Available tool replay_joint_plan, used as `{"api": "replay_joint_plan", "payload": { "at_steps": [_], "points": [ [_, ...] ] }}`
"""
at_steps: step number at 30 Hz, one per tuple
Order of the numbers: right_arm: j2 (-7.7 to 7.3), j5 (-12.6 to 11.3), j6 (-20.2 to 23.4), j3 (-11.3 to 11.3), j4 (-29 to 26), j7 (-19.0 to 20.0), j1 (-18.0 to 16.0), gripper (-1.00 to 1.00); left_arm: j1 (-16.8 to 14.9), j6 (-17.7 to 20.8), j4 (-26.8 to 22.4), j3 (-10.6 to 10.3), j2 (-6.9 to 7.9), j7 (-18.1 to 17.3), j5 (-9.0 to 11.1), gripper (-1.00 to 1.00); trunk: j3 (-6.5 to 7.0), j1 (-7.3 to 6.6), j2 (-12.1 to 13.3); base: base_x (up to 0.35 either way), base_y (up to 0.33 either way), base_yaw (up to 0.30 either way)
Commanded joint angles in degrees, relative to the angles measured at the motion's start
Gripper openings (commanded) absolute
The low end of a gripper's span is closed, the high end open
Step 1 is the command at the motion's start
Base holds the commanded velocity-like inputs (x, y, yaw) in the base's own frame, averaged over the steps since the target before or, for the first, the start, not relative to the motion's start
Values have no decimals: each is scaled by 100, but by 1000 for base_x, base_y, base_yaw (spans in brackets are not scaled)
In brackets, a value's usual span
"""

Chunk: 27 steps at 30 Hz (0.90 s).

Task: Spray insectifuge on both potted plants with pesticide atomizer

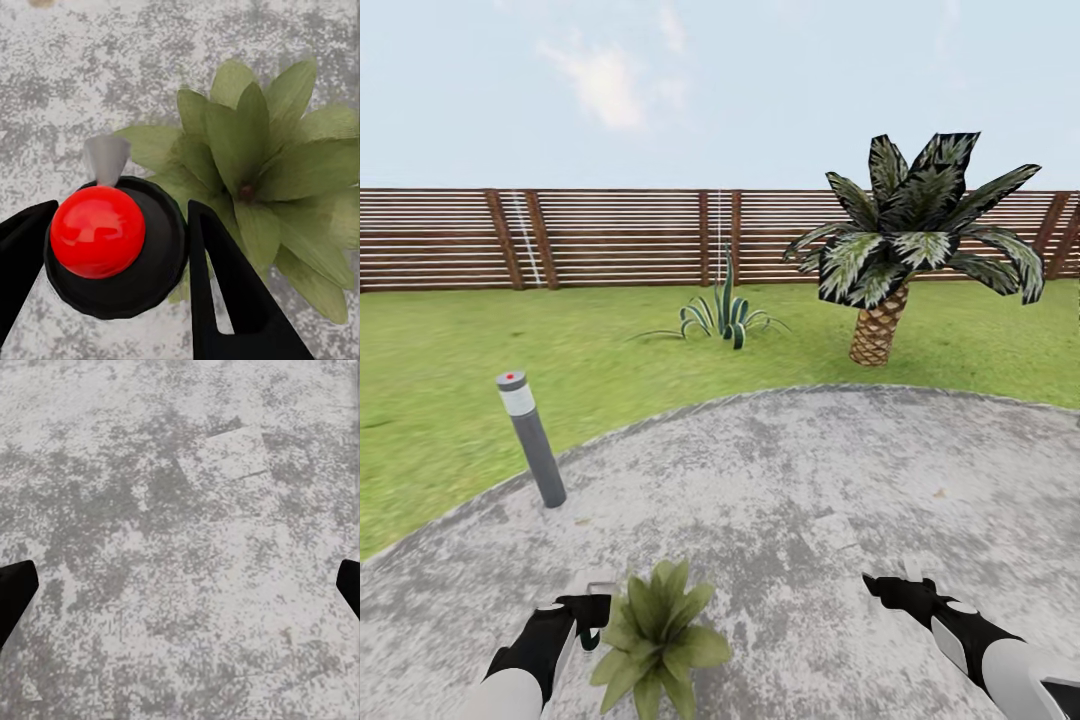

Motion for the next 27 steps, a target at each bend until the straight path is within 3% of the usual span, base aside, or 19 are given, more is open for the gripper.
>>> {"api": "replay_joint_plan", "payload": {
  "at_steps": [1,9,27],
  "points": [
    [-1,14,-16,-47,8,30,-5,100,-5,22,-20,48,-9,-51,-47,-100,-6,3,-3,301,23,-35],
    [-1,14,-16,-48,8,30,-3,100,-5,22,-20,48,-9,-51,-47,-100,-6,3,-3,246,87,-5],
    [-2,13,-16,-48,8,30,-5,100,-5,22,-20,48,-9,-51,-47,-100,-6,3,-3,22,51,0]
  ]
}}
